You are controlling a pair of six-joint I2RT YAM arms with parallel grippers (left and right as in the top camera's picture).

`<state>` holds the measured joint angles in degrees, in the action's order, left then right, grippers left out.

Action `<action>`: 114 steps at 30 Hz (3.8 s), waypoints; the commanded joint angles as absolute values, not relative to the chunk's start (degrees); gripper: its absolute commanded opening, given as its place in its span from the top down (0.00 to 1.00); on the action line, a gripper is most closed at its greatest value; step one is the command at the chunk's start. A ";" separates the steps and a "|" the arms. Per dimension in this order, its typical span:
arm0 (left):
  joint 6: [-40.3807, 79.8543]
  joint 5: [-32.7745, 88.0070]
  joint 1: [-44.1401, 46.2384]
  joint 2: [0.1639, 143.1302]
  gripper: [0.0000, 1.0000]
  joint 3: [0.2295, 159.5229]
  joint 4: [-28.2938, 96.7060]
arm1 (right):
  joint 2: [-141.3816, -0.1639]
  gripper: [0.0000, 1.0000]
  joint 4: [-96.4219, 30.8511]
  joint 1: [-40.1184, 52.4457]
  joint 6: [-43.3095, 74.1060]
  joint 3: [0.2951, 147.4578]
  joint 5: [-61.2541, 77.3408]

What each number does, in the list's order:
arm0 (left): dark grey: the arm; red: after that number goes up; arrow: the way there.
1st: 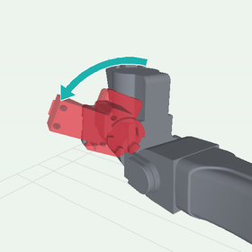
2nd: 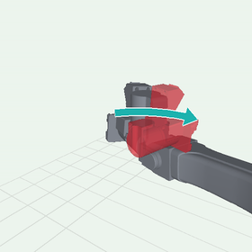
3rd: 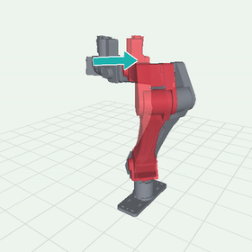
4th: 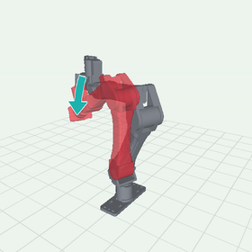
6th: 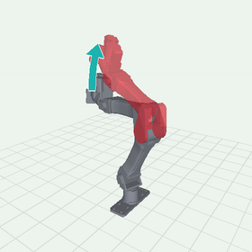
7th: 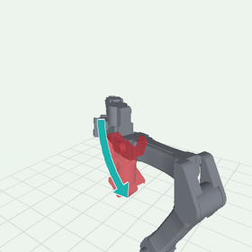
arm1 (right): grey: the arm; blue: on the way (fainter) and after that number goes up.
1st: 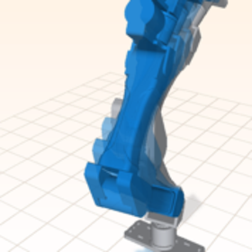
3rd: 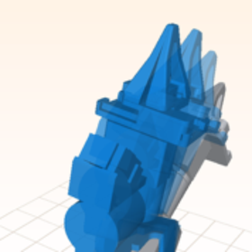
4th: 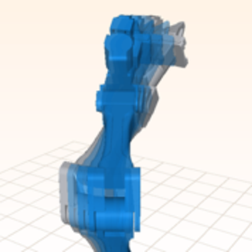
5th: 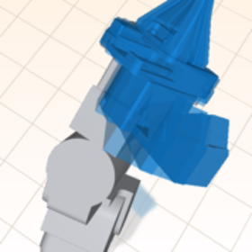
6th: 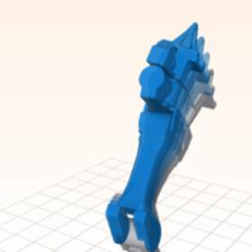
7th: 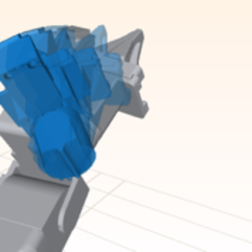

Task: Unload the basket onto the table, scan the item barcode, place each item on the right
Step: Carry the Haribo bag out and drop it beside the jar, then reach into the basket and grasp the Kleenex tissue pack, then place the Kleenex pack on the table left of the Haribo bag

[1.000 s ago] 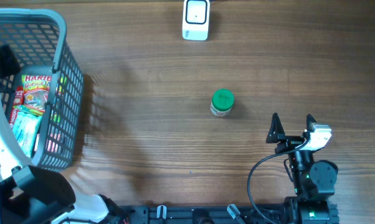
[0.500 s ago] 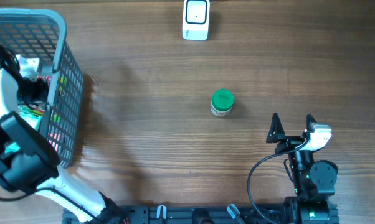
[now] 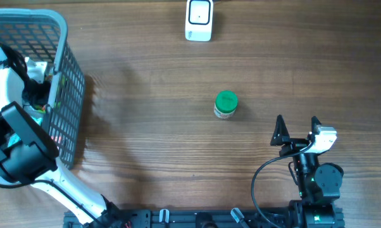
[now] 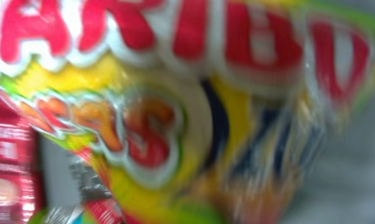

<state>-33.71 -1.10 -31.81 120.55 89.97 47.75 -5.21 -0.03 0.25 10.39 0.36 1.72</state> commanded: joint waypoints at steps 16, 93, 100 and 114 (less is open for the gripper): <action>-6.68 12.08 -30.79 79.85 0.96 93.45 44.36 | -5.17 0.00 0.10 0.47 10.63 0.30 2.63; 49.69 -10.92 -35.81 97.78 0.00 58.92 47.51 | -5.17 0.00 0.10 0.47 10.66 0.30 2.63; 47.88 -11.16 -35.81 102.30 0.44 58.94 48.82 | -5.17 0.01 0.10 0.47 10.66 0.30 2.63; 43.70 -3.22 -35.73 79.48 0.52 99.42 68.97 | -5.17 0.00 0.10 0.47 10.63 0.30 2.63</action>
